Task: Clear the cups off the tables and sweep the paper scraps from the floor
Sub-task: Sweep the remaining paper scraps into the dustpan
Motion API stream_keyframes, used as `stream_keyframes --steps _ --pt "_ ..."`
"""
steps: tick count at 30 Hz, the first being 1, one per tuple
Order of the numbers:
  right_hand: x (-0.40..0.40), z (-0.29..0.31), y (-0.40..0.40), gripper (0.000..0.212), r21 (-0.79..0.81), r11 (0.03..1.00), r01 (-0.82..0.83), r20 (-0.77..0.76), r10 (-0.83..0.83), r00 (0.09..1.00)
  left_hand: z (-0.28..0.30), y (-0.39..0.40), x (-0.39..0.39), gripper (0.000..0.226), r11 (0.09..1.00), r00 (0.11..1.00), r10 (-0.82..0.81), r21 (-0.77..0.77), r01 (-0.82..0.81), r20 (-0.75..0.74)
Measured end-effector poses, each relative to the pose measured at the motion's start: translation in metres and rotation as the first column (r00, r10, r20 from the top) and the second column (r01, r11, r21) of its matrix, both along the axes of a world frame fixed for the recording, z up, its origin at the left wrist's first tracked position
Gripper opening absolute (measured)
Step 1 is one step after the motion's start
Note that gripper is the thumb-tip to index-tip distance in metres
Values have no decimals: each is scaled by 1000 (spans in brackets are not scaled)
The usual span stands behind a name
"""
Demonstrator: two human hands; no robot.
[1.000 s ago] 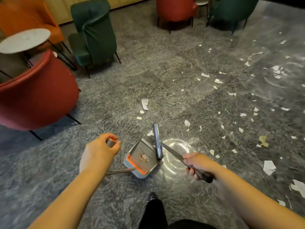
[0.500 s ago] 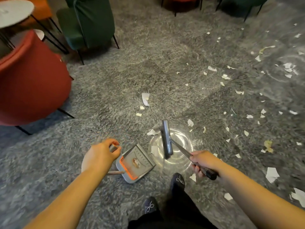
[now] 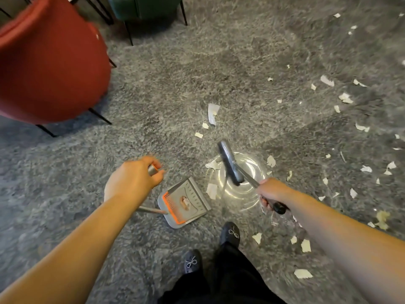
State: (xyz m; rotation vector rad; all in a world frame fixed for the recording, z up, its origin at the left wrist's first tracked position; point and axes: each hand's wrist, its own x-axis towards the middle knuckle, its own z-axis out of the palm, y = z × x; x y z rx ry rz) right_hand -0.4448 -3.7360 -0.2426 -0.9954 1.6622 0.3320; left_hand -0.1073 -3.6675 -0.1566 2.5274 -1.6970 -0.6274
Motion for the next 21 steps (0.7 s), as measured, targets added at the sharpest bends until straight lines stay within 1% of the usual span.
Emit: stream_keyframes --steps 3,4,7,8,10,17,21 --pt "12 -3 -13 21 -7 966 -259 -99 257 961 -2 -7 -3 13 1000 1000 0 3 0 9" --pt "15 -5 -15 24 -3 953 -303 -106 301 948 -2 -9 -3 13 1000 1000 -3 4 3 14" --pt "18 -10 -14 42 14 928 -373 -86 372 924 -2 -12 -5 10 1000 999 -7 1 7 38" --pt "18 -11 -11 43 31 919 -392 -72 393 917 -2 -12 -5 9 1000 999 -4 3 4 45" --pt "16 -12 -2 39 54 913 -404 -46 406 913 -3 -11 -6 8 1000 999 8 11 -8 52" --pt "25 -6 52 36 120 931 -346 63 340 938 -6 3 3 10 1000 999 -4 -19 5 54" --pt "47 2 84 38 125 914 -386 123 372 920 -7 15 2 13 999 998 -16 -43 19 53"
